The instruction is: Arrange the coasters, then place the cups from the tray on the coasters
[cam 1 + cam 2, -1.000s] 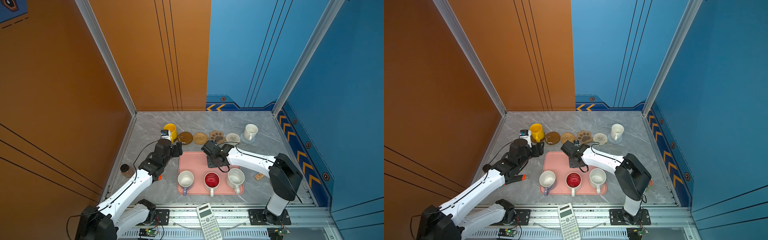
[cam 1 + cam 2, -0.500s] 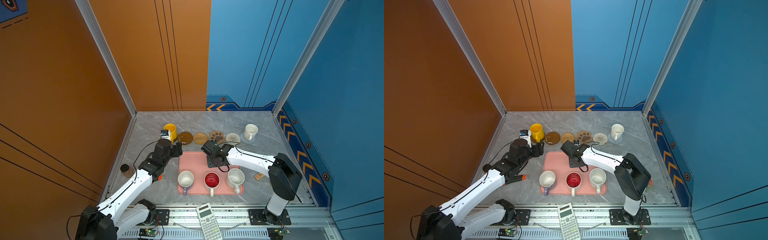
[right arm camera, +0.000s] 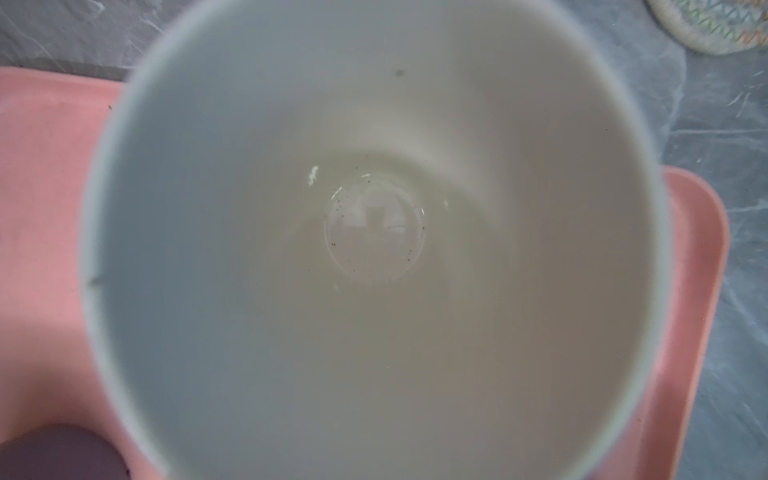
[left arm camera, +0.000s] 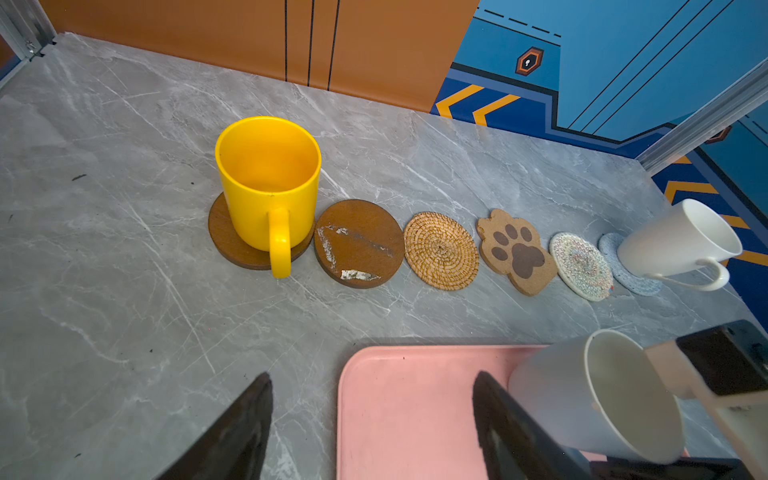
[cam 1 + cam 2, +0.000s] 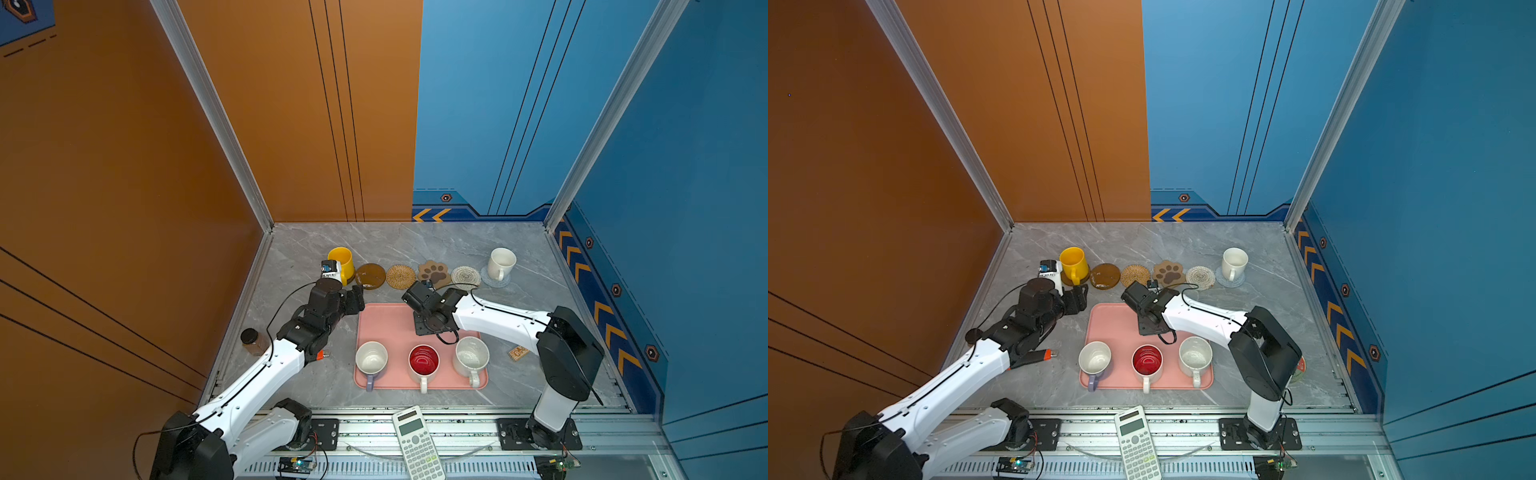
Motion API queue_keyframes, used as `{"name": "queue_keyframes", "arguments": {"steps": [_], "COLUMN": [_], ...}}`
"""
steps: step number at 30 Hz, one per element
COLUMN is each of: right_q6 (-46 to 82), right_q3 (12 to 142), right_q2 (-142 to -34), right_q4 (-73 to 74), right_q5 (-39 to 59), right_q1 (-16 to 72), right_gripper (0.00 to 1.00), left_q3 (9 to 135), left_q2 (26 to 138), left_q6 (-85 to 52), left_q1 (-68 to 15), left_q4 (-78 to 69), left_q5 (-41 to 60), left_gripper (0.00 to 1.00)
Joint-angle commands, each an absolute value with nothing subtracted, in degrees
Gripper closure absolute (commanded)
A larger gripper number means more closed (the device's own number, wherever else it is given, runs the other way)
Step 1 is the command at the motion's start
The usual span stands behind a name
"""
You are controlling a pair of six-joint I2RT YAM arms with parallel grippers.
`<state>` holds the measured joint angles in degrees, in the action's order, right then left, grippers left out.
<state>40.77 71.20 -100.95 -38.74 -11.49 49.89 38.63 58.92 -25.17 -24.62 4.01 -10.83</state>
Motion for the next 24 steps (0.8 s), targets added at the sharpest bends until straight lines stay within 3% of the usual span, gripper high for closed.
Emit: {"name": "queue_keyframes", "arguments": {"steps": [1, 24], "right_q6": [40.41, 39.73], "right_q3": [72.65, 73.88], "right_q2": [-98.73, -95.86], "right_q4": [-39.88, -40.05], "right_q5": [-13.52, -14.44], "right_q1": [50.01, 48.56], "right_gripper": [1.00, 1.00], "left_q3": [37.80, 37.62], "left_q2": [57.74, 57.21], "left_q6": [-25.79, -25.83], "left_q1": [-24.04, -23.91], "left_q4": [3.53, 3.79], "left_q5": [-9.98, -10.28], "left_gripper": [0.23, 0.23]}}
